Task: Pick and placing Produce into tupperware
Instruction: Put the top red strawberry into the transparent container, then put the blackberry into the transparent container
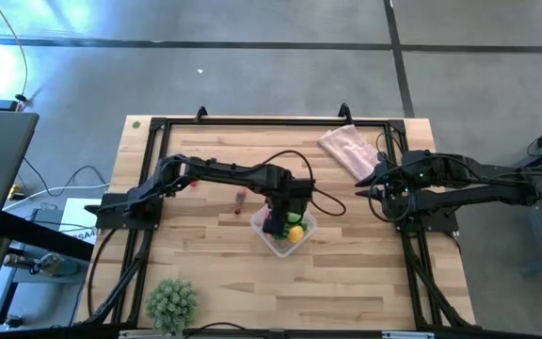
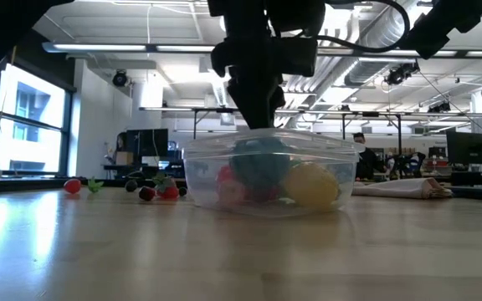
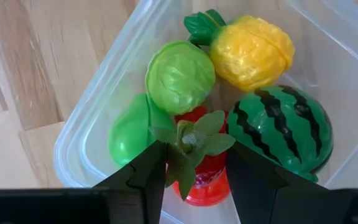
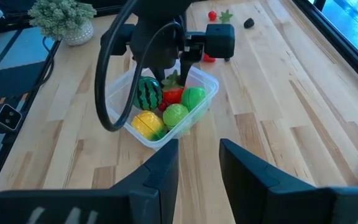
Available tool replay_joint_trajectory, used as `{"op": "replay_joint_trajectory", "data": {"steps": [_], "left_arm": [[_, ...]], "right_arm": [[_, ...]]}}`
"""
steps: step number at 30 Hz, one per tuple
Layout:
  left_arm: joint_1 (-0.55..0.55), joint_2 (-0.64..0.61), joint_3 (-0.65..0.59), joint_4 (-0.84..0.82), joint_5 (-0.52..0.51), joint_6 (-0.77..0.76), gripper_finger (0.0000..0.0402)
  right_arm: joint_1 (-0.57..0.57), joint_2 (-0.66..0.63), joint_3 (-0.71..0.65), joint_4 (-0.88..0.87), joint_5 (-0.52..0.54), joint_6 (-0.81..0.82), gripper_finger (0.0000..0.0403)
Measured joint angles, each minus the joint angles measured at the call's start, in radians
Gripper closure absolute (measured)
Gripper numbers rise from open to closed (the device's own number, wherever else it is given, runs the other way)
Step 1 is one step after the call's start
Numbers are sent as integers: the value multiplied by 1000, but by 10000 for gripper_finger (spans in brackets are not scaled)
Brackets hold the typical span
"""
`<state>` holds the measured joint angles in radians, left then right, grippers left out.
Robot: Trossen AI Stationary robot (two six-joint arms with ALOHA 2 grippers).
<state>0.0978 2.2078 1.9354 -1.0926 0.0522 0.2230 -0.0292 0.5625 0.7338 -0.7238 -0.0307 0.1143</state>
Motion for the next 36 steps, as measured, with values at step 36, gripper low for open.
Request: {"op": "replay_joint_trajectory", "data": {"steps": [36], "left_arm": [[39,-13,252,-362,-87,-218,200]], "right_arm": [[0,0,0,0,0,0,297]]}}
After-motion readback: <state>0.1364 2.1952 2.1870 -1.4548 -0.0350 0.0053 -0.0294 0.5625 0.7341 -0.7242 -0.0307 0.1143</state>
